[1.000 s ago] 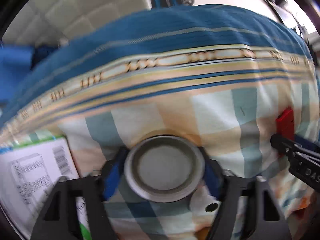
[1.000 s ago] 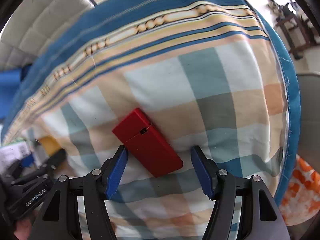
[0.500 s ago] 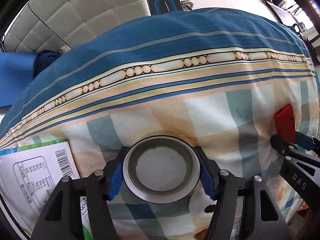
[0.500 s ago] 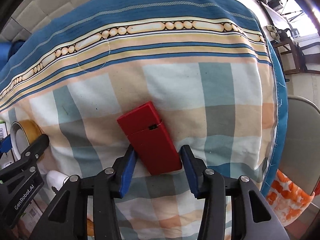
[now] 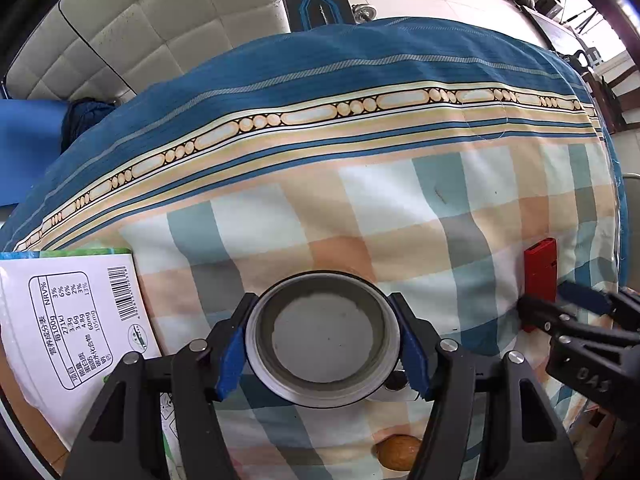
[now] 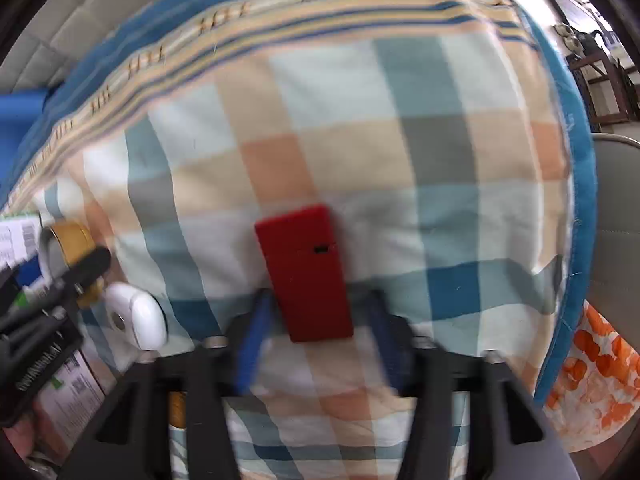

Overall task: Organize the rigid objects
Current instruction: 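Carry the tape roll and red block into the box with both tools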

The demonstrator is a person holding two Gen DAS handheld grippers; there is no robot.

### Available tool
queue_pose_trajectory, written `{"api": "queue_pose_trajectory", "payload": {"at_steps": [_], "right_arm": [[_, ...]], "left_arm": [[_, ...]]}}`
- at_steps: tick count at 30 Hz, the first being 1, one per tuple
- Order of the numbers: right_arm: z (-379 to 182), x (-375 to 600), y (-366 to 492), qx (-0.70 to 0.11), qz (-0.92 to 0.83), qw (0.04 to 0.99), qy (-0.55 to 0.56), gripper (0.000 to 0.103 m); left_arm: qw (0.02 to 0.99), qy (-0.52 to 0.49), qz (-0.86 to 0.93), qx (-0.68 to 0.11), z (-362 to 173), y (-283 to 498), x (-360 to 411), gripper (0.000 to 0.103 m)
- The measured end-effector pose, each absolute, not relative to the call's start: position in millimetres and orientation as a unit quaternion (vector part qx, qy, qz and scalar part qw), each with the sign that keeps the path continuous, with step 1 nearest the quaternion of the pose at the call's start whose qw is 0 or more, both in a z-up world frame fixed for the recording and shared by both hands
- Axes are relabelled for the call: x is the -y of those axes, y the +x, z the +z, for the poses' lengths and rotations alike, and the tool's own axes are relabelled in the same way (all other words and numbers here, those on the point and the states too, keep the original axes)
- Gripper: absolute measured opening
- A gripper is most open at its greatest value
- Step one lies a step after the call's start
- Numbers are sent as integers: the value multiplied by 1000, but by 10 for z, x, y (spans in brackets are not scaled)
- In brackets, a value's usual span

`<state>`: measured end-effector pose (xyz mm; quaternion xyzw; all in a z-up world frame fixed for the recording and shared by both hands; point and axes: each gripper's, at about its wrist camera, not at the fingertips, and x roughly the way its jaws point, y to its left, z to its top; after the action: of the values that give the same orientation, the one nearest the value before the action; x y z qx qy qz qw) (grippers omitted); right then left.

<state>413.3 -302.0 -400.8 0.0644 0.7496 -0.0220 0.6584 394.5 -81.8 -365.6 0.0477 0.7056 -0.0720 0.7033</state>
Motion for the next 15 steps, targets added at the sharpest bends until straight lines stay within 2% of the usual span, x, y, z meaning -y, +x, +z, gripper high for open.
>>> {"api": "queue_pose_trajectory", "payload": {"at_steps": [5, 7, 8, 15], "right_arm": [[-4139, 2911, 4195, -757, -40, 651, 27, 68], [-4095, 2835, 4189, -758, -40, 651, 22, 53], [-4048, 2755, 4182, -758, -44, 651, 8, 38], [-3914, 2501, 3961, -734, -59, 676, -30, 37]], "left_arm": [[698, 64, -73, -710, -3682, 3960, 838, 62], [702, 61, -70, -706, -3653, 3956, 828, 62], [705, 61, -68, -704, -3634, 3954, 821, 62], [745, 121, -56, -653, -3319, 3804, 845, 62]]}}
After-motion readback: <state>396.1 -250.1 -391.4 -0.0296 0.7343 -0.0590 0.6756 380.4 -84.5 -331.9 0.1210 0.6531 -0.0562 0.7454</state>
